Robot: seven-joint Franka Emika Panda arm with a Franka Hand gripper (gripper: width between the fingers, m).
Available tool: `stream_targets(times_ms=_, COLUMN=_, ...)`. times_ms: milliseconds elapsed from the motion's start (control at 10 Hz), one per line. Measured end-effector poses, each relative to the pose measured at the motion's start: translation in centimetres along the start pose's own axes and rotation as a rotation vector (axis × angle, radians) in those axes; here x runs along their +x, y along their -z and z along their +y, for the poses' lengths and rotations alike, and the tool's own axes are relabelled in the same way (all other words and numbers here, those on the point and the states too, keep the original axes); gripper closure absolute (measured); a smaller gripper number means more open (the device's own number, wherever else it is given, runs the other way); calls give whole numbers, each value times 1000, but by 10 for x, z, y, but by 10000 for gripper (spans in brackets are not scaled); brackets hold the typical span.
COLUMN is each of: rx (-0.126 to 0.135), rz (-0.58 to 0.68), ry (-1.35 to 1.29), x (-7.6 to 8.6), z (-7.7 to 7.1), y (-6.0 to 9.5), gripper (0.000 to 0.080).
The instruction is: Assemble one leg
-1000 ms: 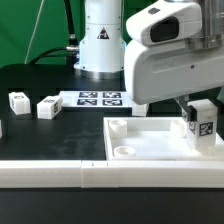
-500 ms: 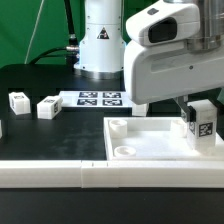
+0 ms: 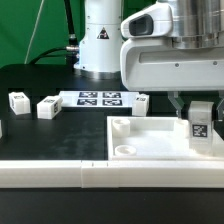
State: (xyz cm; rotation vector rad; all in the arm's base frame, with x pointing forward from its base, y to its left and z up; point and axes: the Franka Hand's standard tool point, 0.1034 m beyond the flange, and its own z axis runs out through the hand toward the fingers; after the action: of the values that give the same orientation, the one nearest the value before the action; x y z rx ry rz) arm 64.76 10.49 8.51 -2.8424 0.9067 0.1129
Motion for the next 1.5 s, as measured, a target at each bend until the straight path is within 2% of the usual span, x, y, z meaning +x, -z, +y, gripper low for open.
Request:
stream_targets(times_ms=400, rx=-19, rz=27, ry=-483, x=1, z=1, y=1, gripper=507)
stream_targets(times_ms=700, rx=-15, rz=2, ry=-625, x=-1, z=2, y=1, gripper=506)
stream_targets(times_ms=800, rx=-15, rz=2, ry=-599, x=-1, z=2, y=1, gripper=506)
stream_targets(times_ms=900, rx=-15, rz=1, ry=-551, x=-1, z=2, y=1, gripper=387)
stream_targets(times_ms=1000, rx=-15, rz=1, ry=-495, x=-1, z=2, y=1, gripper=387)
stream_targets(times_ms=1100, rx=-17, rz=0, ry=-404, x=-1, z=2, y=1, gripper=223)
stream_targets(times_ms=1200, rx=-24, rz=1, ry=-259, x=-3, z=1, y=0, gripper=223)
stream_targets(times_ms=1300, rx=-24, rz=-2, ry=-156, x=-4, z=0, y=0, gripper=163)
stream_targets(times_ms=1500, rx=-30, rz=-3, ry=102, x=-6, z=-2, y=-2, gripper=153)
